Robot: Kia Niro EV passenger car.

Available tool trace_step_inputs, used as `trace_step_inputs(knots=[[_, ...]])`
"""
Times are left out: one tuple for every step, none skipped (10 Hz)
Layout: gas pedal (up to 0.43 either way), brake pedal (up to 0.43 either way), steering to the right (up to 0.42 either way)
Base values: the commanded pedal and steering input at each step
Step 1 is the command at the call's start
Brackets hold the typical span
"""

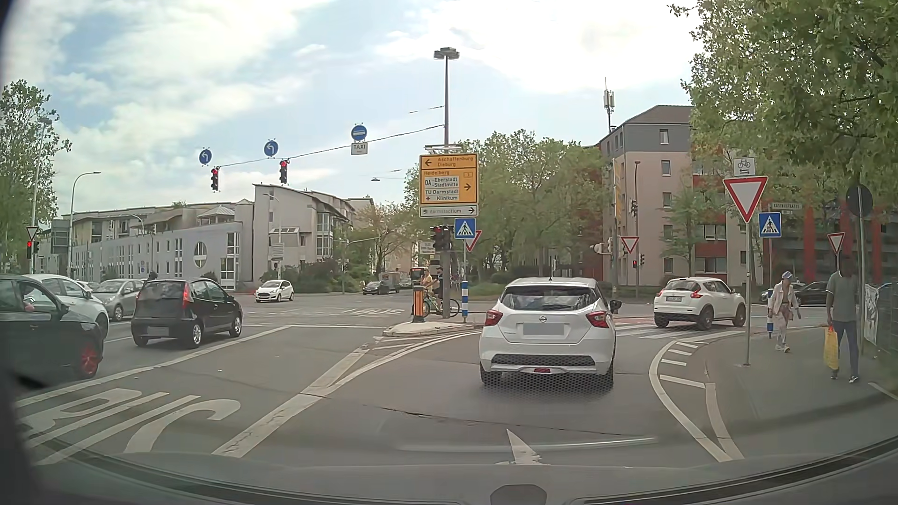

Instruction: Follow the waypoints while adhering to traffic rules and regulations

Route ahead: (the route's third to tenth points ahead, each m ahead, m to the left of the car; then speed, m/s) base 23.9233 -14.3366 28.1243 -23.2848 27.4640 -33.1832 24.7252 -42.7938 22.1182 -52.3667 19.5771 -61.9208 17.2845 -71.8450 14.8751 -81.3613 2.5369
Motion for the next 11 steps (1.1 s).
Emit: trace_step_inputs(knots=[[0.15, 0.03, 0.029], [0.157, 0.03, 0.028], [0.157, 0.03, 0.028], [0.157, 0.03, 0.027], [0.157, 0.037, 0.027], [0.157, 0.03, 0.027], [0.157, 0.03, 0.027], [0.15, 0.03, 0.027], [0.039, 0.03, 0.027], [0.0, 0.03, 0.027], [0.0, 0.03, 0.027]])
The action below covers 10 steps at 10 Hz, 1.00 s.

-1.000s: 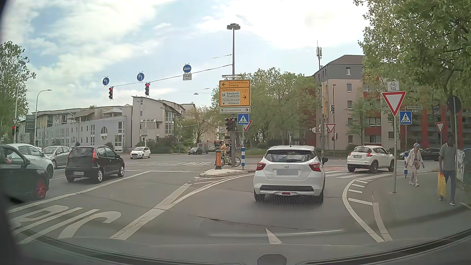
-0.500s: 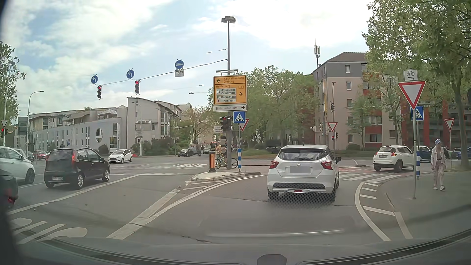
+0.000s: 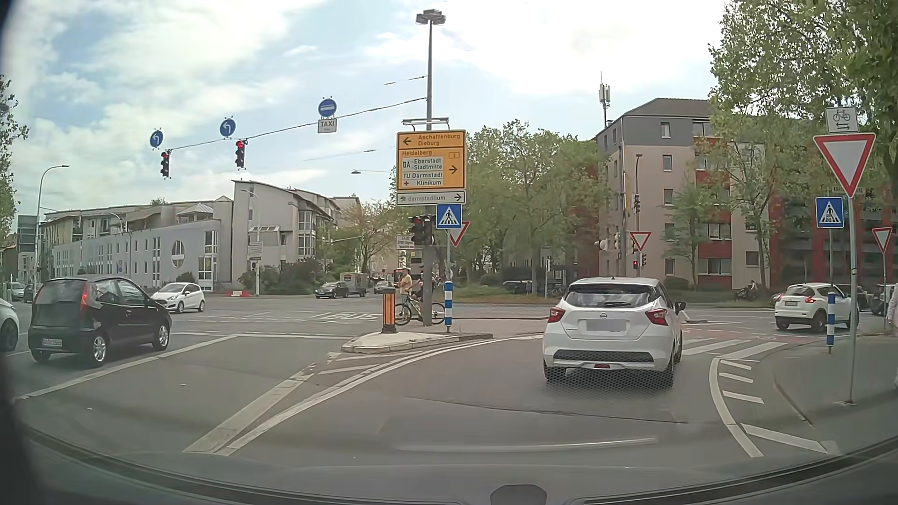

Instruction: Follow the waypoints while adhering to traffic rules and regulations

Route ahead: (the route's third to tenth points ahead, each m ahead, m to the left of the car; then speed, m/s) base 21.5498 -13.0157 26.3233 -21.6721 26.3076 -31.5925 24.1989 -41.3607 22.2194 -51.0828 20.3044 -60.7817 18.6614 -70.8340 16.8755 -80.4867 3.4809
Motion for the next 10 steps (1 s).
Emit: trace_step_inputs(knots=[[0.0, 0.03, 0.027], [0.0, 0.03, 0.027], [0.0, 0.037, 0.028], [0.0, 0.037, 0.032], [0.0, 0.043, 0.039], [0.0, 0.055, 0.054], [0.0, 0.079, 0.066], [0.0, 0.104, 0.081], [0.0, 0.134, 0.094], [0.0, 0.152, 0.107]])
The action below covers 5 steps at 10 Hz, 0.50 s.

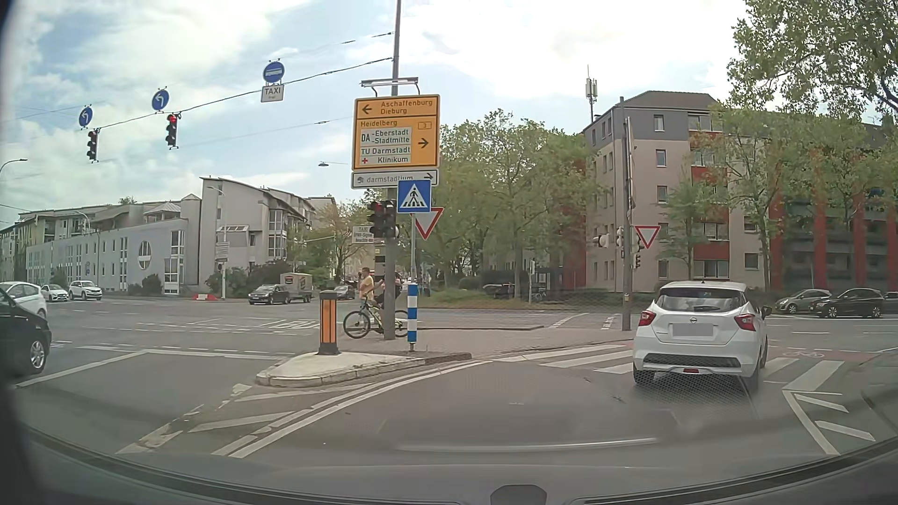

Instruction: Follow the waypoints while adhering to traffic rules and regulations

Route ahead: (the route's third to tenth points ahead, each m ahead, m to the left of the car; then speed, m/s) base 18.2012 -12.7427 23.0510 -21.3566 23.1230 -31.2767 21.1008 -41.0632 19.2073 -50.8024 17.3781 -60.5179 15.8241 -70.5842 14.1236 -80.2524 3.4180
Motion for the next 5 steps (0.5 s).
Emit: trace_step_inputs(knots=[[0.0, 0.171, 0.122], [0.0, 0.195, 0.141], [0.0, 0.213, 0.159], [0.0, 0.226, 0.181], [0.0, 0.238, 0.2]])
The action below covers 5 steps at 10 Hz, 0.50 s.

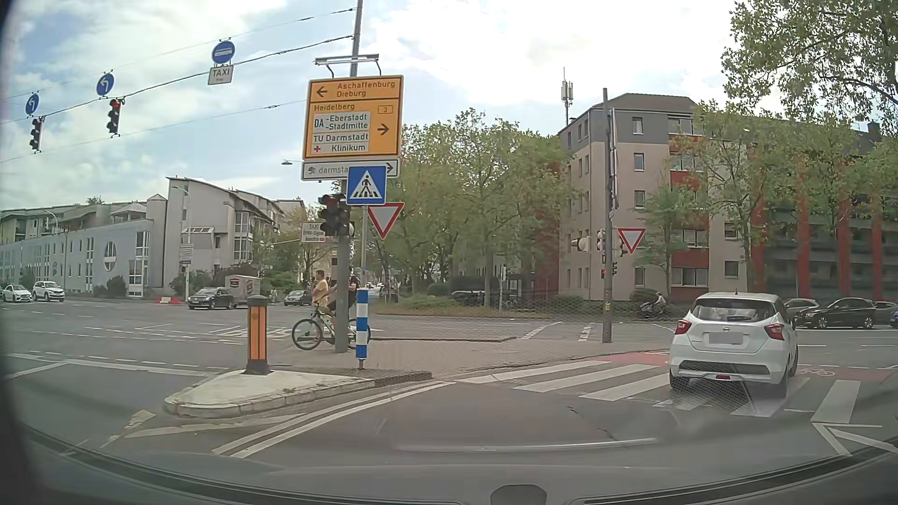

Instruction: Follow the waypoints while adhering to traffic rules and regulations

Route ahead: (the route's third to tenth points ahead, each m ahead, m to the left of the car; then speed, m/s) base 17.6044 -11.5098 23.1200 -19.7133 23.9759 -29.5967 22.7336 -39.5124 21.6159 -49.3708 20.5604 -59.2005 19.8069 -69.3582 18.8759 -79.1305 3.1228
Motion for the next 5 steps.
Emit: trace_step_inputs(knots=[[0.0, 0.244, 0.223], [0.0, 0.25, 0.24], [0.0, 0.256, 0.252], [0.0, 0.268, 0.265], [0.0, 0.28, 0.277]])
